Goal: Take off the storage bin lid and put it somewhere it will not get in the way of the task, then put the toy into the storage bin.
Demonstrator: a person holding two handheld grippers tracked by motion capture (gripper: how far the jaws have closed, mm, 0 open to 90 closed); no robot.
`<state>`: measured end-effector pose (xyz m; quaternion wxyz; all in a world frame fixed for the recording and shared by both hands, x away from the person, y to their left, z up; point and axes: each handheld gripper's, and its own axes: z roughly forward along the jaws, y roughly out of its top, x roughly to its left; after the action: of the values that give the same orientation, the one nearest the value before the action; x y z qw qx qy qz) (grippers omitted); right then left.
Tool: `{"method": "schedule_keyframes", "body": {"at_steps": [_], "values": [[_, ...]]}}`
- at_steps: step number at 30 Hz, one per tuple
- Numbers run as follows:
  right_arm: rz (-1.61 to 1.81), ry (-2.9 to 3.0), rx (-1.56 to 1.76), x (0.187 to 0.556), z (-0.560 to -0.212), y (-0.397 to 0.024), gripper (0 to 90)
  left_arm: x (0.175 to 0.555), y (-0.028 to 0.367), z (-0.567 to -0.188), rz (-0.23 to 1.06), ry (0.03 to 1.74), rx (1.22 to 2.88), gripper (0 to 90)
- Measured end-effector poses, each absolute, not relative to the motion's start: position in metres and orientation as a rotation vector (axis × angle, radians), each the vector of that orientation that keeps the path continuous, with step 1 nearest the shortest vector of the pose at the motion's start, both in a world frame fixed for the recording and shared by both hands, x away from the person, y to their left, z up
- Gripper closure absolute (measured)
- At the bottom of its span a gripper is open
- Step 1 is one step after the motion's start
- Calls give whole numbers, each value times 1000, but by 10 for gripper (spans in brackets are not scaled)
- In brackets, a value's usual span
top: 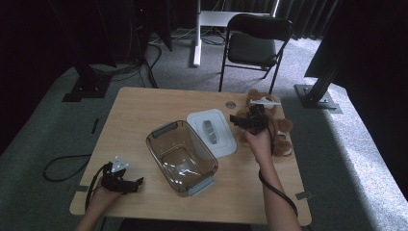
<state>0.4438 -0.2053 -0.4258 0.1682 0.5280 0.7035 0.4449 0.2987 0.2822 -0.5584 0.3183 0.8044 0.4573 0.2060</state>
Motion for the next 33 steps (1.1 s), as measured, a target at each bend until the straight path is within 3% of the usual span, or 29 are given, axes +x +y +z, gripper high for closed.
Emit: {"method": "schedule_keyframes", "body": {"at_steps": [17,33], "values": [[1146,1800,1778,459,-452,-272,149,296,283,-559,544,1208,2112,5],[1056,1797,1917,481,-479,-290,120,296,283,-559,545,1209,2112,5]]}}
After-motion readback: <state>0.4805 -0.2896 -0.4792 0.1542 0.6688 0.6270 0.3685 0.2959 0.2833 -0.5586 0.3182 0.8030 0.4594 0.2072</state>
